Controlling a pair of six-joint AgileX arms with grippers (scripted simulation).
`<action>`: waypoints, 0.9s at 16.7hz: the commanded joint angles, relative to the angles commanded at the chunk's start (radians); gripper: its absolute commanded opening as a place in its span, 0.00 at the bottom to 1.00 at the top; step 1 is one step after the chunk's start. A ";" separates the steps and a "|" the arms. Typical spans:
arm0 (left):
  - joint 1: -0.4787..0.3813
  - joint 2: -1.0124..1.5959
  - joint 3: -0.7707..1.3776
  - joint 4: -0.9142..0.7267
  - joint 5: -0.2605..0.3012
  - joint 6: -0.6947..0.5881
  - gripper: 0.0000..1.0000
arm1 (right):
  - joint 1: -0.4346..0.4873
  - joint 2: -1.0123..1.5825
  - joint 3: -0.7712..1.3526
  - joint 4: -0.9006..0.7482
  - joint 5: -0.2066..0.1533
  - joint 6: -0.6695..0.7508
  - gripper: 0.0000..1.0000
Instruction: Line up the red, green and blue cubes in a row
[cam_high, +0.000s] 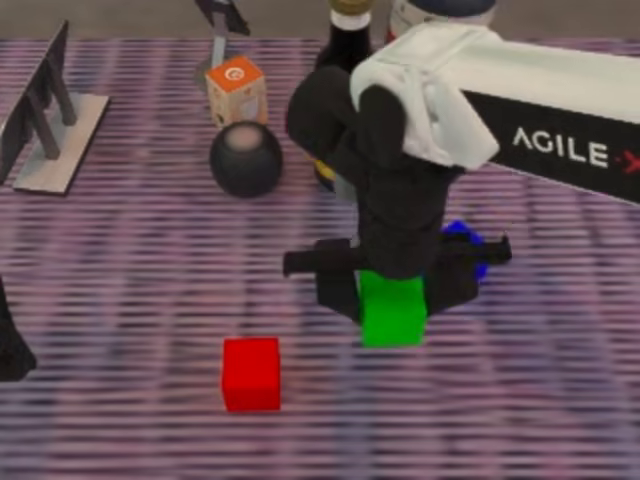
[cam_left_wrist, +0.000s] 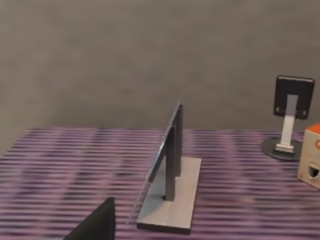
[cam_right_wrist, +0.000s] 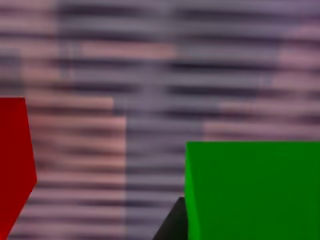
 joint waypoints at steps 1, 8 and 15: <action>0.000 0.000 0.000 0.000 0.000 0.000 1.00 | 0.030 -0.015 -0.013 0.005 0.001 0.049 0.00; 0.000 0.000 0.000 0.000 0.000 0.000 1.00 | 0.089 -0.048 -0.041 0.017 0.003 0.139 0.00; 0.000 0.000 0.000 0.000 0.000 0.000 1.00 | 0.087 -0.006 -0.144 0.167 0.002 0.142 0.00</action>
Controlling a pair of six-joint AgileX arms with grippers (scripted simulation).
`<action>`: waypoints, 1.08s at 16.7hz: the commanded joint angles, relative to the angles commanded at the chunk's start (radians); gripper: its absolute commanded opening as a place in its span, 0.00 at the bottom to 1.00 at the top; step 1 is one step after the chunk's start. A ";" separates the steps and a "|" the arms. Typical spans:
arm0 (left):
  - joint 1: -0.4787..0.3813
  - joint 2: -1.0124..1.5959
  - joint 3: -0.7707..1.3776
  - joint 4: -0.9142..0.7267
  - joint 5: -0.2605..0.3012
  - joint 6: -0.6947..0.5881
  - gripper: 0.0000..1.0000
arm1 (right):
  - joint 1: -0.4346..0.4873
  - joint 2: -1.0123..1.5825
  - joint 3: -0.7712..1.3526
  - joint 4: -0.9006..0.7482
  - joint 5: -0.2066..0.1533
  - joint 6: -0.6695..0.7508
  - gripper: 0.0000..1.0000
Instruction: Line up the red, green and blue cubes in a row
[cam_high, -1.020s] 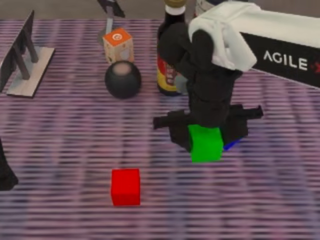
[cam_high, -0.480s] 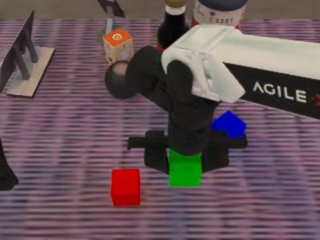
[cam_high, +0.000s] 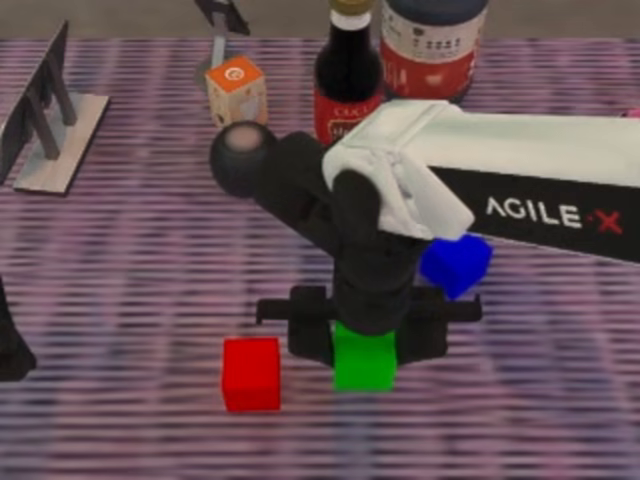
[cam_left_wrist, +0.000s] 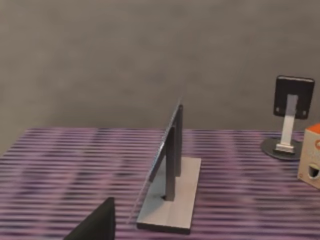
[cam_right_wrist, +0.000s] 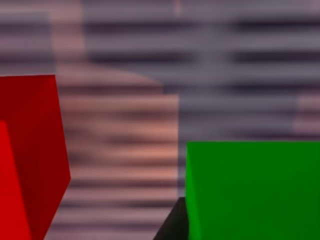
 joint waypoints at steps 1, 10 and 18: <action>0.000 0.000 0.000 0.000 0.000 0.000 1.00 | 0.002 0.010 -0.026 0.038 0.000 0.000 0.00; 0.000 0.000 0.000 0.000 0.000 0.000 1.00 | 0.006 0.031 -0.074 0.101 0.002 0.001 0.23; 0.000 0.000 0.000 0.000 0.000 0.000 1.00 | 0.006 0.031 -0.074 0.101 0.002 0.001 0.83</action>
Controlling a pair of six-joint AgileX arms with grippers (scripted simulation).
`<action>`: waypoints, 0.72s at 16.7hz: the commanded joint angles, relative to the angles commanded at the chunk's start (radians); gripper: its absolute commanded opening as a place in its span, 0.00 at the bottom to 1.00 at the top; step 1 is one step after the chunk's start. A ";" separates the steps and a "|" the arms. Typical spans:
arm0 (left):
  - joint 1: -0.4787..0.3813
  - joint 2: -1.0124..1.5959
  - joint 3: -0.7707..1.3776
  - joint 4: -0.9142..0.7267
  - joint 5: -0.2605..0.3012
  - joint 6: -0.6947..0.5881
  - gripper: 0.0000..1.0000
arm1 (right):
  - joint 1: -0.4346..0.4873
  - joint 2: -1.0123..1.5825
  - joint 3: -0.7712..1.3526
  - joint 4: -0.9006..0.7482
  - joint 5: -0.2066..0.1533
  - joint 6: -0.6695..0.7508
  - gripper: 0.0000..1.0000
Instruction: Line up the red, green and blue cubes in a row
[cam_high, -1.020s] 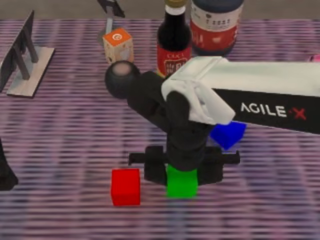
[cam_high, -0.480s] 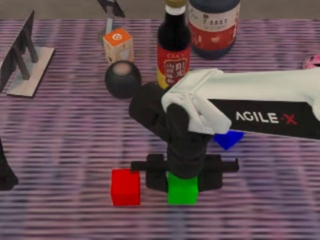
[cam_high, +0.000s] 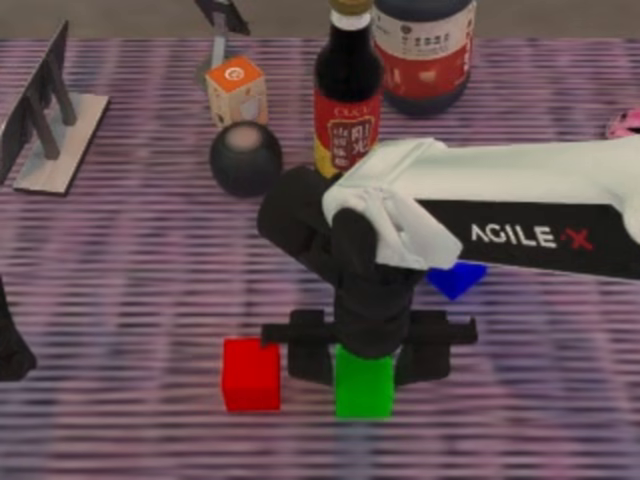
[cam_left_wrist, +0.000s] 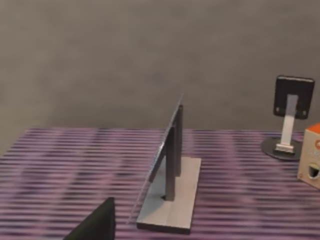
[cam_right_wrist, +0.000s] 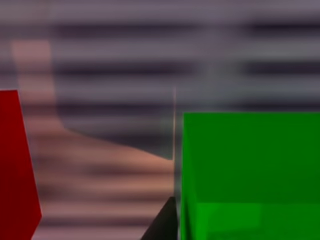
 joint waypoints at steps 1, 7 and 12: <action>0.000 0.000 0.000 0.000 0.000 0.000 1.00 | 0.000 0.000 0.000 0.000 0.000 0.000 0.90; 0.000 0.000 0.000 0.000 0.000 0.000 1.00 | 0.000 0.000 0.000 0.000 0.000 0.000 1.00; 0.000 0.000 0.000 0.000 0.000 0.000 1.00 | -0.001 -0.001 0.004 -0.004 0.000 0.000 1.00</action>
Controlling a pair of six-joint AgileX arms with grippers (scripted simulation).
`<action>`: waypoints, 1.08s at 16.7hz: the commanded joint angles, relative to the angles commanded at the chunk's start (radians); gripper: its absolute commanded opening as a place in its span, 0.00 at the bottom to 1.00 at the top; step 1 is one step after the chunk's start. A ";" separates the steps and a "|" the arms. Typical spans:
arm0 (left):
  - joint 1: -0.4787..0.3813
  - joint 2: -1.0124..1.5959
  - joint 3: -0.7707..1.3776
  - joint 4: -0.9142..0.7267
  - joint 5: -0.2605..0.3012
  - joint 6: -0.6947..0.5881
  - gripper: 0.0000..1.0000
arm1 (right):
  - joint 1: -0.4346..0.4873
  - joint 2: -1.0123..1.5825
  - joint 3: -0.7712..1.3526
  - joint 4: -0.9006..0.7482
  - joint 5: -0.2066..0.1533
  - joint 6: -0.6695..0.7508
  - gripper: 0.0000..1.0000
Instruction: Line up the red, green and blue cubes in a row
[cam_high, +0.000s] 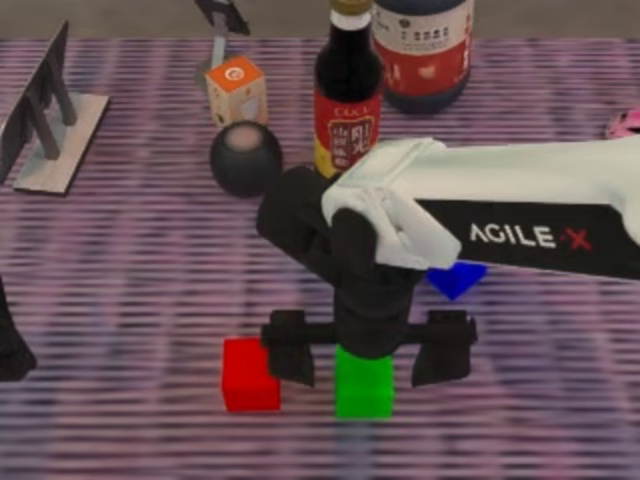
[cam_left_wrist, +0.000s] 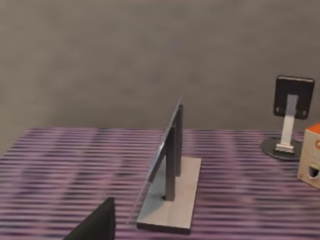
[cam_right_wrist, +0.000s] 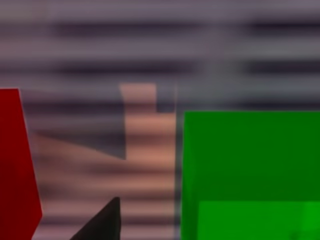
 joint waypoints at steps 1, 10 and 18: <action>0.000 0.000 0.000 0.000 0.000 0.000 1.00 | 0.002 -0.003 0.013 -0.014 0.000 0.000 1.00; 0.000 0.000 0.000 0.000 0.000 0.000 1.00 | 0.007 -0.073 0.173 -0.247 -0.001 -0.002 1.00; 0.000 0.000 0.000 0.000 0.000 0.000 1.00 | -0.052 -0.033 0.219 -0.258 0.001 -0.162 1.00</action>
